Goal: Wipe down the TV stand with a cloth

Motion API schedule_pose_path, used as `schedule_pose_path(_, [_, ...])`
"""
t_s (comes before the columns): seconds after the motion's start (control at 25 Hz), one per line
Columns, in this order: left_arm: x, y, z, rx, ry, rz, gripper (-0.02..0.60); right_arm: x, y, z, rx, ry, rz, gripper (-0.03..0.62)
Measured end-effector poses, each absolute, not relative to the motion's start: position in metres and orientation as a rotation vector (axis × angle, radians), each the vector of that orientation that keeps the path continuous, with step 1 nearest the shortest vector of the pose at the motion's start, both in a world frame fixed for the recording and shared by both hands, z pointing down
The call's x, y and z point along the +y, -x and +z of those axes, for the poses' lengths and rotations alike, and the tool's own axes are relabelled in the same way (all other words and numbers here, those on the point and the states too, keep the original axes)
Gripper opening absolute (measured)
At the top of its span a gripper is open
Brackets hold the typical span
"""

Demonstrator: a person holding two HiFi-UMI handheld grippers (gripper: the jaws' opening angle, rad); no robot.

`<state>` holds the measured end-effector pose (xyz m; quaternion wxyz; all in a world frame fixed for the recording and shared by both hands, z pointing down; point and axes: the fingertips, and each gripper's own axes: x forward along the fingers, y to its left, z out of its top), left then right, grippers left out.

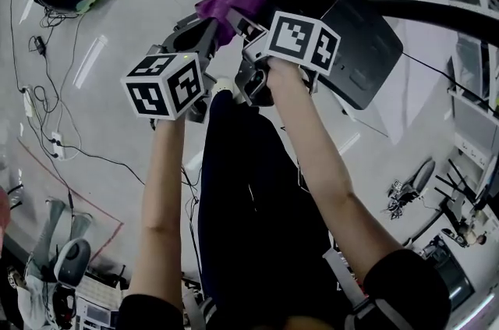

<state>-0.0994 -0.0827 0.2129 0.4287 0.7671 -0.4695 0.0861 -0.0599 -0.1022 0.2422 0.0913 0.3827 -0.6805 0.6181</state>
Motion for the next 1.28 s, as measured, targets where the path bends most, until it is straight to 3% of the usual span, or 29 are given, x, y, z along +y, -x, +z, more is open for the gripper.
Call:
schedule_pose_path(1.04, [-0.086,0.068,0.244,-0.983,-1.993,0.25,0.006,-0.094,0.024,0.263,-1.862,-1.405,2.04,0.098])
schedule_pose_path(1.28, [-0.071,0.024,0.231,-0.973,-2.0,0.281,0.006,-0.079,-0.023,0.25,-1.827,-1.44,2.068,0.098])
